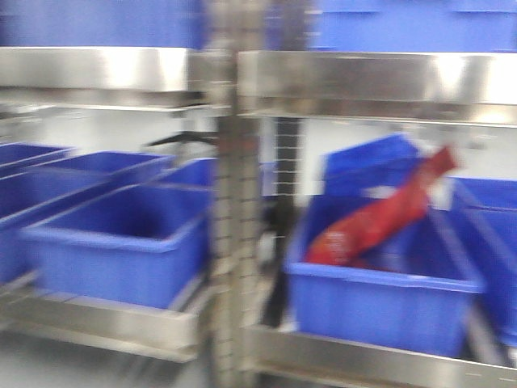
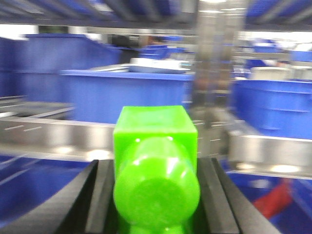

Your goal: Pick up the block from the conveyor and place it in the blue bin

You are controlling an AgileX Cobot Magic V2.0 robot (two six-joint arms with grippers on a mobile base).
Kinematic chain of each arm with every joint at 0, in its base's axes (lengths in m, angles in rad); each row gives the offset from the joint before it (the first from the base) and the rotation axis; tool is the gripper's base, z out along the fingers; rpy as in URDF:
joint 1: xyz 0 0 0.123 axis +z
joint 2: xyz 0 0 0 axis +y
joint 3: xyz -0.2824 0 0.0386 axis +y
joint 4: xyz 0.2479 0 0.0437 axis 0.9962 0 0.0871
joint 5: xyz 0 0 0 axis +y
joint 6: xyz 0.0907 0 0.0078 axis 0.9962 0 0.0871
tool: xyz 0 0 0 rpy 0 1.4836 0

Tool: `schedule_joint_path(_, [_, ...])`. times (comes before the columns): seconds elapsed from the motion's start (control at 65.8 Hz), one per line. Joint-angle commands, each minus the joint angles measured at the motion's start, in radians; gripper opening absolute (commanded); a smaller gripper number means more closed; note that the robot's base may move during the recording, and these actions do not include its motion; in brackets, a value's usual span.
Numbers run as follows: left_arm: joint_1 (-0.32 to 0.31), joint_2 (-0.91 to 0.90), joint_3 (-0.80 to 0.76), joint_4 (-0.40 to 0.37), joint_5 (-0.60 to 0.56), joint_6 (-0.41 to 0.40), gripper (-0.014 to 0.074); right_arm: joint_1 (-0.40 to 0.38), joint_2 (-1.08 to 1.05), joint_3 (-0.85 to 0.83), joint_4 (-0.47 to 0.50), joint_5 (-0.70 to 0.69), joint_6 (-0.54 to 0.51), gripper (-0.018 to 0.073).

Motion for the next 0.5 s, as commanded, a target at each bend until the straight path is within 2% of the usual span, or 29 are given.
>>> schedule_joint_path(0.0, [-0.004, -0.007, 0.001, 0.002, -0.021, -0.002, -0.0111, 0.001, -0.003, -0.002, -0.01, -0.023, -0.004, -0.0162])
schedule_joint_path(0.486, [-0.004, -0.007, 0.001, 0.002, -0.021, -0.002, -0.0111, 0.001, -0.003, -0.002, -0.01, -0.023, -0.004, -0.0162])
